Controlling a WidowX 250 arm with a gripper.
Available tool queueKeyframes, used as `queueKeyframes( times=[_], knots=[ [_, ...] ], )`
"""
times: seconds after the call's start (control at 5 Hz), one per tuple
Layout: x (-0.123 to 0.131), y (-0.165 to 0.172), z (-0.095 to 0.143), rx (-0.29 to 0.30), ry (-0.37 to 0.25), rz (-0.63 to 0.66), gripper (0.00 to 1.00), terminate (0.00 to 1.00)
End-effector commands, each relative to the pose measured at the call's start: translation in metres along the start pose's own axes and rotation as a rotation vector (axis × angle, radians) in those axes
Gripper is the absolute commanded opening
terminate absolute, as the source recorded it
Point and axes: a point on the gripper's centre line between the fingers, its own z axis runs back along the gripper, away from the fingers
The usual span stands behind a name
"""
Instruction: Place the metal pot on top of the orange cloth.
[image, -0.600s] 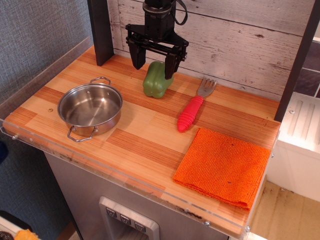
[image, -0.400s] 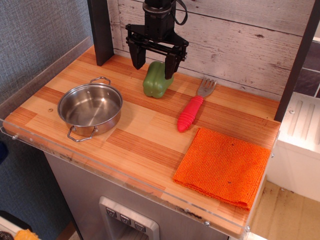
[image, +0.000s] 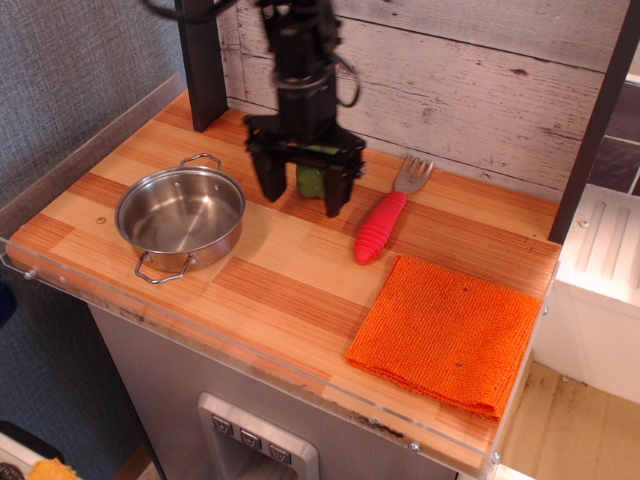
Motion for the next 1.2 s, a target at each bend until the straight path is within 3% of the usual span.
queueKeyframes(
  times=[0.0, 0.2, 0.8, 1.0],
  knots=[
    [-0.025, 0.006, 0.042, 0.002, -0.136, -0.005, 1.0, 0.0],
    [-0.031, 0.011, 0.044, -0.008, -0.142, 0.001, 1.0, 0.0],
    [-0.038, 0.037, 0.005, 0.082, 0.007, -0.03, 1.0, 0.0],
    [-0.041, 0.034, -0.013, 0.078, 0.043, -0.035, 0.0, 0.0]
  ],
)
